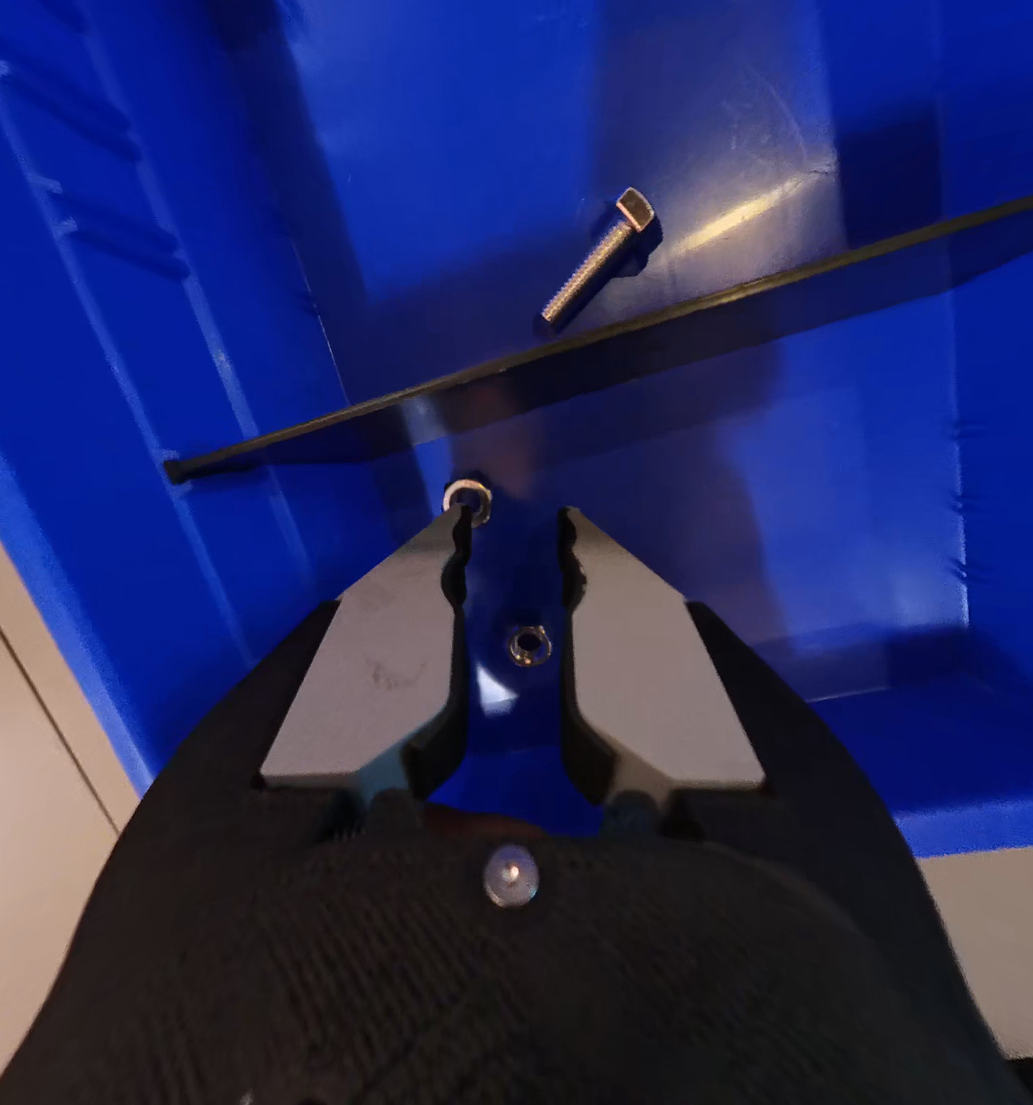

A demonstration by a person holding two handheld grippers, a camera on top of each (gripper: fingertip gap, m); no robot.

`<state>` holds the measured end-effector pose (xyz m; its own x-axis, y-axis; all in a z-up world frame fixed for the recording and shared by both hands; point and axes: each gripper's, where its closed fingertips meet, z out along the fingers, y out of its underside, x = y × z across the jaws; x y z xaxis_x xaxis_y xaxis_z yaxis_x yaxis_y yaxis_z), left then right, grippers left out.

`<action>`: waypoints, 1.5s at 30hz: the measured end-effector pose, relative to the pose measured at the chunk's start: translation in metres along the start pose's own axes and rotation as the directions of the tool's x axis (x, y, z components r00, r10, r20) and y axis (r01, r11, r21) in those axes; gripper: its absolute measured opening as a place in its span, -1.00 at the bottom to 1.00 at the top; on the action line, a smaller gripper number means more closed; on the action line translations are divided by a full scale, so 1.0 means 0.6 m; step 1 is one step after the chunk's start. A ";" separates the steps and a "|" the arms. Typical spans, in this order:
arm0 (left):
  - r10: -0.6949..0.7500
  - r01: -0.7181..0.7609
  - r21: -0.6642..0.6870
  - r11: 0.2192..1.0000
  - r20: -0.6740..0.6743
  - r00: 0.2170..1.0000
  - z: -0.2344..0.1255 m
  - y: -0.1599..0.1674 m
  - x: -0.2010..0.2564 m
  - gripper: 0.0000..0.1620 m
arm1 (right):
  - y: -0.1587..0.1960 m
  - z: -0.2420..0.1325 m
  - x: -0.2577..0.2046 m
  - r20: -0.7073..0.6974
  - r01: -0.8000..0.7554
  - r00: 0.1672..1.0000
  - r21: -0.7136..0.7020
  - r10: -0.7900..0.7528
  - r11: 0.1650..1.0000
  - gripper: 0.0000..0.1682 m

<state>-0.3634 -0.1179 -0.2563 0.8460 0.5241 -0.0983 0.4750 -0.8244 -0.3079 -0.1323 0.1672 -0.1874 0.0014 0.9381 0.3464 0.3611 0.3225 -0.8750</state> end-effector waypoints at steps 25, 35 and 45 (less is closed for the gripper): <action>0.145 -0.146 0.188 0.971 0.019 0.989 -0.085 -0.046 0.036 -0.97 | -0.010 -0.007 0.000 -0.001 0.000 1.000 0.020 0.000 1.000 -0.71; 0.543 -0.408 0.479 0.777 -0.181 0.820 -0.230 -0.088 0.352 -0.97 | -0.001 -0.002 0.005 -0.015 0.009 1.000 0.000 -0.009 1.000 -0.72; 0.587 -0.530 0.256 0.808 -0.411 0.697 -0.059 -0.006 0.526 -0.74 | -0.004 -0.005 0.006 -0.019 0.020 1.000 0.006 -0.020 1.000 -0.72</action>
<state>-0.0897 0.0429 -0.2525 0.9683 -0.2068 0.1397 -0.1267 -0.8897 -0.4386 -0.1303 0.1695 -0.1828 0.0117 0.9289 0.3702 0.3551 0.3422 -0.8699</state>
